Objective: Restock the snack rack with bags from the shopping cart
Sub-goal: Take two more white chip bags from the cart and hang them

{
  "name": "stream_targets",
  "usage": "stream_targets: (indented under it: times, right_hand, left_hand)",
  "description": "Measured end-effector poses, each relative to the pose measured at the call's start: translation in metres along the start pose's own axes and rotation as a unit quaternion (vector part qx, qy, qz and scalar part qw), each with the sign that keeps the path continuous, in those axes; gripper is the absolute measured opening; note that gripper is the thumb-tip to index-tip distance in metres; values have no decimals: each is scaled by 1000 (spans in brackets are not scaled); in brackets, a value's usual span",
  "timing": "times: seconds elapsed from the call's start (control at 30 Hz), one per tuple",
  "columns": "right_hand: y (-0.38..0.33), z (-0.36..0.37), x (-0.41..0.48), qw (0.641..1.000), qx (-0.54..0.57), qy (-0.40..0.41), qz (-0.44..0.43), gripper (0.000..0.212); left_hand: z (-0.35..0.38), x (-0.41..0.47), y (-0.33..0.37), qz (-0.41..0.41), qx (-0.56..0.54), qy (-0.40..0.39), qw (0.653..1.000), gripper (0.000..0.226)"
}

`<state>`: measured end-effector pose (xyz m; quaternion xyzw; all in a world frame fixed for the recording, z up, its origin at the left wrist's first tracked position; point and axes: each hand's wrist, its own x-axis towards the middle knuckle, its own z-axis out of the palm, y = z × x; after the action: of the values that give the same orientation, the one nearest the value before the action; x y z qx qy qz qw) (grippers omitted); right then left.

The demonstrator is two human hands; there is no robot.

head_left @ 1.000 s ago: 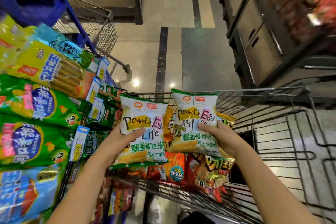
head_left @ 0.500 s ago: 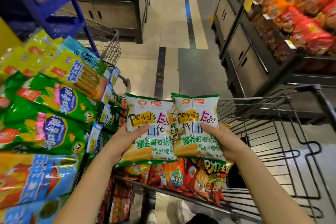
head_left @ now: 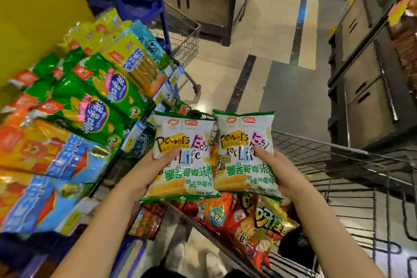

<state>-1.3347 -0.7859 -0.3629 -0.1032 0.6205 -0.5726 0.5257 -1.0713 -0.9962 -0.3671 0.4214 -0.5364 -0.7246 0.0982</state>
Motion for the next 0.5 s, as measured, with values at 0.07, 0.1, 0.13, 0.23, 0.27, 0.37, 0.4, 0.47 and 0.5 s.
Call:
stream_targets:
  times: [0.07,0.1,0.13,0.23,0.27,0.37,0.4,0.47,0.5]
  right_hand:
    - [0,-1,11,1000,-14,-21,9,55]
    - [2,0,16,999,-25,-34,12,59]
    - [1,4,18,998,-39,-50,18,62]
    - [7,14,29,993,-44,-107,33,63]
    - [9,21,31,991,-51,-115,44,67]
    - [18,40,42,983,-78,-157,64,95]
    - [22,49,44,981,-85,-164,67,95]
    - [33,65,50,976,-78,-194,65,80]
    - [33,78,43,969,-91,-220,67,80]
  left_hand:
    - [-2,-13,-8,0,-23,29,999,87]
    - [-3,-21,-13,4,-35,46,998,89]
    - [-4,-30,-18,8,-44,63,997,90]
    - [-5,-61,-32,22,-66,107,992,92]
    - [-4,-73,-35,22,-75,120,990,95]
    - [-11,-111,-49,23,-114,171,978,101]
    - [-15,-123,-53,18,-118,195,973,100]
    - [-25,-149,-67,18,-141,231,963,99]
    - [-29,-163,-74,25,-155,242,957,98]
